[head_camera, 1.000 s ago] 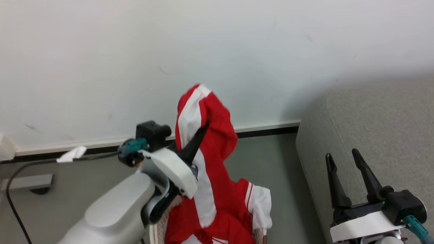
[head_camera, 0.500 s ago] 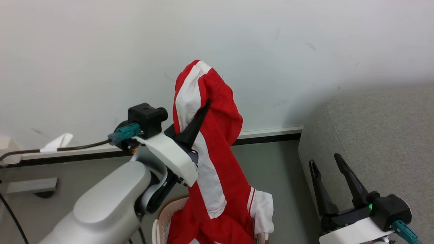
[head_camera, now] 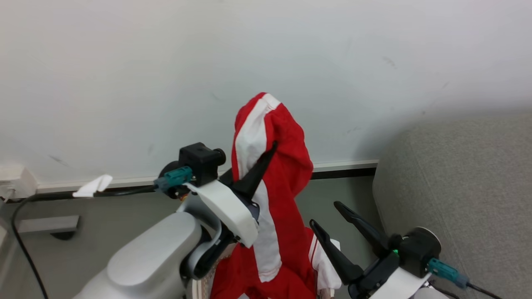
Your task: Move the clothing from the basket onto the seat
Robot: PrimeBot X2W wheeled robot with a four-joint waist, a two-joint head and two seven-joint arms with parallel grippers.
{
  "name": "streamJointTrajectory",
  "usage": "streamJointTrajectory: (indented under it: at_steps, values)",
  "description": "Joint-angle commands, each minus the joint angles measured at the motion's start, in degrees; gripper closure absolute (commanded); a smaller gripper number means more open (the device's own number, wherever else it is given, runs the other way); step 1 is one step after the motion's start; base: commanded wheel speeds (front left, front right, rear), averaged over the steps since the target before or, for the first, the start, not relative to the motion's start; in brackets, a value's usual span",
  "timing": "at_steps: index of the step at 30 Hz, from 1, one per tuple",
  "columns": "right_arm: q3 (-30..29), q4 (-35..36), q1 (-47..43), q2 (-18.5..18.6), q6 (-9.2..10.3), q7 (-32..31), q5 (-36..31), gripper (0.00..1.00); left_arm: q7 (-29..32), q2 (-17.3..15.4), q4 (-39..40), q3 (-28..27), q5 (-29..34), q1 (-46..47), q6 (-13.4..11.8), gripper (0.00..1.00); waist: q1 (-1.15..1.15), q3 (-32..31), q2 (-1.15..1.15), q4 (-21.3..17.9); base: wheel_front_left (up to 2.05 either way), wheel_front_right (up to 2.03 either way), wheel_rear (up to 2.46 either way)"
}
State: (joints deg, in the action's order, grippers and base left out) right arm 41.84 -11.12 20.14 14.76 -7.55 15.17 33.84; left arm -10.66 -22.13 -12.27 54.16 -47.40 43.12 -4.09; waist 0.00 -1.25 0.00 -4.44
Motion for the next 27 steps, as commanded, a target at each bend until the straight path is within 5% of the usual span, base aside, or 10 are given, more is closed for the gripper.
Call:
streamJointTrajectory:
  at_steps: [1, 18, 24, 25, 27]
  values:
    - [0.42, -0.33, 0.9, 0.62, 0.12, -0.03, 0.62, 0.0, -0.14, 0.25, 0.27, -0.08, 0.34, -0.48, -0.02, 1.0, 0.0, -0.1, 0.0, 0.37, 0.0, 0.0, 0.0]
    - [26.89, -9.29, 16.1, 4.47, 0.12, -0.03, 21.48, 0.0, 1.72, 5.91, 0.1, 5.79, 1.56, 0.34, 2.94, 1.0, 0.0, -1.33, 0.0, 7.46, 0.0, 0.0, 0.0]
    - [29.46, -12.73, 18.25, 1.9, 0.12, -0.03, 24.71, 0.0, 2.11, 6.76, 0.87, 6.62, 1.31, 0.28, 3.12, 1.0, 0.0, -1.53, 0.0, 8.86, 0.0, 0.0, 0.0]
    - [29.4, -13.38, 18.38, 1.39, 0.12, -0.03, 24.94, 0.14, 2.2, 6.84, 0.87, 6.64, 1.18, 0.2, 3.05, 1.0, 0.0, -1.57, 0.0, 9.07, 0.0, 0.0, 0.0]
    - [29.25, -14.32, 18.41, 0.45, 0.12, -0.03, 25.07, 1.0, 2.28, 6.74, 0.81, 6.61, 0.91, 0.01, 2.83, 1.0, 0.0, -1.6, 0.0, 9.42, 0.0, 0.0, 0.0]
